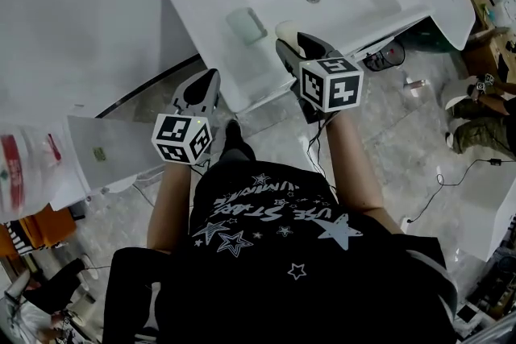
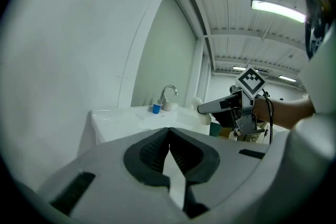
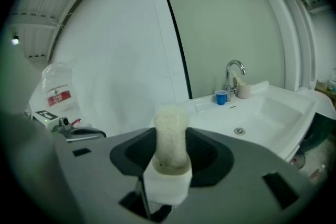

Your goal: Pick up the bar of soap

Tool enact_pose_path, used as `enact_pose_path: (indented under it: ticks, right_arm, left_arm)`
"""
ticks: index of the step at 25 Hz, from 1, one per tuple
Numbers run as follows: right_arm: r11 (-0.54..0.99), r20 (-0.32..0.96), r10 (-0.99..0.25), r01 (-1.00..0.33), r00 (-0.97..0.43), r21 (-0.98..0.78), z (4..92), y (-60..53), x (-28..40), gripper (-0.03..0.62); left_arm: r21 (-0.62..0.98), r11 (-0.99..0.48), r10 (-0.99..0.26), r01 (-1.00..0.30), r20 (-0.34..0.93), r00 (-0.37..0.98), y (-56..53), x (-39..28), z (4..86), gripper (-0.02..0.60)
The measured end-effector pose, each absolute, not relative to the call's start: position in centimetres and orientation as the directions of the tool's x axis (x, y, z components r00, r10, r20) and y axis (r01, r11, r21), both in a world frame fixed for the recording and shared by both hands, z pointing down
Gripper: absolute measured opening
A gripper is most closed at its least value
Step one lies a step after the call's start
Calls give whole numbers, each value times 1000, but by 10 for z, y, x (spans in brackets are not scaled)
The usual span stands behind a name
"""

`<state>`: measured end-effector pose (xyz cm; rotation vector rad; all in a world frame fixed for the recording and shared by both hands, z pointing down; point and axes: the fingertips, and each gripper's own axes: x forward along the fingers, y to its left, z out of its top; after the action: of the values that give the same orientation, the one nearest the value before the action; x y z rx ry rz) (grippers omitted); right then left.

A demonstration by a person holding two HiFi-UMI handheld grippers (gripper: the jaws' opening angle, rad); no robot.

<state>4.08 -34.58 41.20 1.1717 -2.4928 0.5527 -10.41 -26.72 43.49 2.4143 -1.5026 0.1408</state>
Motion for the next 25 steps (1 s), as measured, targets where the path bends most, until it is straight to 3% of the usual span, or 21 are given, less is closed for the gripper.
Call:
enact_pose_path:
  ticks: [25]
  right_arm:
    - [631, 377, -667, -756, -642, -173, 420, -149, 136, 183]
  left_arm:
    - [187, -372, -891, -909, 203, 406, -79, -14, 430, 10]
